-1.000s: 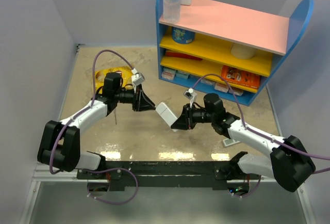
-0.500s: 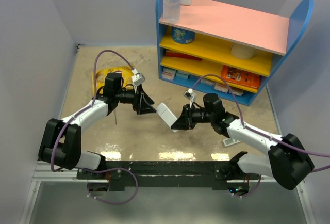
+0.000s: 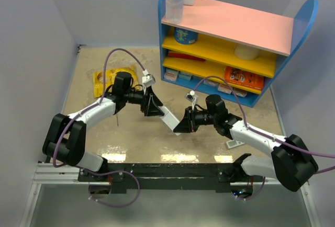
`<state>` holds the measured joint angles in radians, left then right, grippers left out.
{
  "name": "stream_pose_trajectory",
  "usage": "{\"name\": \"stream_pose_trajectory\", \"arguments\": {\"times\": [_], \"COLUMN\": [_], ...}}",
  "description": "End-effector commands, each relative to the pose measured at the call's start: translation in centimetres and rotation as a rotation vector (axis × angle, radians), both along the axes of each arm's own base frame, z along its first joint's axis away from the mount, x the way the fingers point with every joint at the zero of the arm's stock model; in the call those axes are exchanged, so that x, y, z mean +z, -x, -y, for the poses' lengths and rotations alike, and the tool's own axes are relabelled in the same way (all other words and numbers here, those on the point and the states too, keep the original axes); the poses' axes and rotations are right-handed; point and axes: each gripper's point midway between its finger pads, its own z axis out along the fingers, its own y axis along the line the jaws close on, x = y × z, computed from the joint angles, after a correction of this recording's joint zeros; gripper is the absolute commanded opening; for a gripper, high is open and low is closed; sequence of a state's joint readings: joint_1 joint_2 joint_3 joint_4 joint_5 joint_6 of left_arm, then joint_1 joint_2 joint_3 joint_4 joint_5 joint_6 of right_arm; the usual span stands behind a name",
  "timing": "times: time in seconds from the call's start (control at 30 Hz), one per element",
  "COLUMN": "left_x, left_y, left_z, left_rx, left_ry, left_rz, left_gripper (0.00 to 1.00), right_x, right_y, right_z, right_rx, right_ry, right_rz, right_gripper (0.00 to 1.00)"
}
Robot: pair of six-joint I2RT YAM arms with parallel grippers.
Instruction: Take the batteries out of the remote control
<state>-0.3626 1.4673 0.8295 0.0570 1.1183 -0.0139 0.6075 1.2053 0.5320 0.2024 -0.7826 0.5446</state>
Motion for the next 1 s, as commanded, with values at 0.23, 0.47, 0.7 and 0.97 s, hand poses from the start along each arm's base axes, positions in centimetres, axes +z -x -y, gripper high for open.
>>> {"name": "stream_pose_trajectory", "arguments": {"times": [0.23,0.47,0.7,0.97], "left_x": [-0.1,-1.2,-1.9,-1.6], "left_y": [-0.6,-1.1,-1.7,-2.8], "left_z": [0.6,0.5,0.5,-0.9], "left_rx": [-0.063,-0.073,-0.067,-0.010], "left_ry": [-0.029,-0.075,-0.090,-0.088], "left_rz": [0.093,0.057,0.034,0.009], "left_gripper": [0.42,0.17,0.06,0.00], "right_x": [1.8,1.1,0.3,-1.3], "right_y": [-0.1,-0.1,-0.6,-1.7], "right_z": [-0.2,0.1,0.4,1.5], "right_rx": [0.034,0.023,-0.010,-0.098], "right_ry": [-0.045,-0.035,0.003,0.086], "right_rz": [0.067,0.056,0.050,0.028], "right_gripper": [0.00,0.00,0.00,0.00]}}
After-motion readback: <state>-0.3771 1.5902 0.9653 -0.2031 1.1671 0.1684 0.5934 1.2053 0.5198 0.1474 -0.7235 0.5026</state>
